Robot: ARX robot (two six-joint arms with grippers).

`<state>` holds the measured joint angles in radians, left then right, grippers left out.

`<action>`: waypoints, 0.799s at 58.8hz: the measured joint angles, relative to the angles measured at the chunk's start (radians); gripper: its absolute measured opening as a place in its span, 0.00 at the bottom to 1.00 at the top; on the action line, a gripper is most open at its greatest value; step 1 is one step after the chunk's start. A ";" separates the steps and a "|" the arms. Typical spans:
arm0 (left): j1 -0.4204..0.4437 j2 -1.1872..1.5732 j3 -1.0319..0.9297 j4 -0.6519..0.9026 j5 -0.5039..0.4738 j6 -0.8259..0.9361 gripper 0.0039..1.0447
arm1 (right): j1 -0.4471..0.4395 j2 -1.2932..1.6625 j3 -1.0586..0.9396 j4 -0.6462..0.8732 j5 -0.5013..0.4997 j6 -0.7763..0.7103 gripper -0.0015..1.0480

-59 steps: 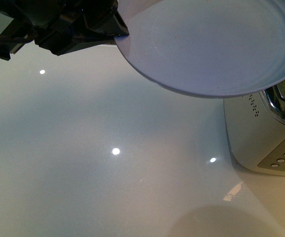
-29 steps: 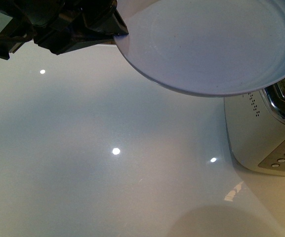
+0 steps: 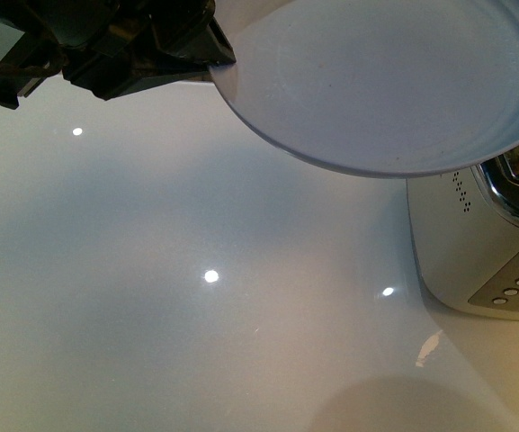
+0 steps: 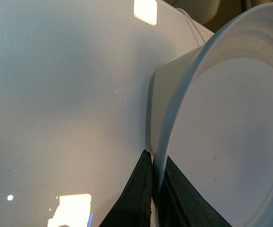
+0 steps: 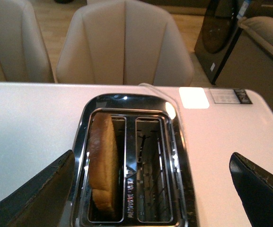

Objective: Left arm holds plate, right arm toasts bread

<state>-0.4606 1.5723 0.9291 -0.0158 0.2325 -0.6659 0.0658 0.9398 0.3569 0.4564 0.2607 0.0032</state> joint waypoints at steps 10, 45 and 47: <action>0.002 0.000 0.000 0.000 -0.004 -0.001 0.03 | -0.060 -0.039 -0.116 0.189 -0.251 0.000 0.64; 0.000 0.000 0.000 0.000 -0.001 -0.001 0.03 | -0.063 -0.324 -0.286 0.080 -0.258 0.000 0.02; 0.000 0.000 0.000 0.000 -0.001 -0.001 0.03 | -0.063 -0.339 -0.290 0.069 -0.258 0.000 0.02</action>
<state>-0.4602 1.5723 0.9291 -0.0158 0.2317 -0.6670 0.0029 0.6010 0.0666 0.5259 0.0025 0.0029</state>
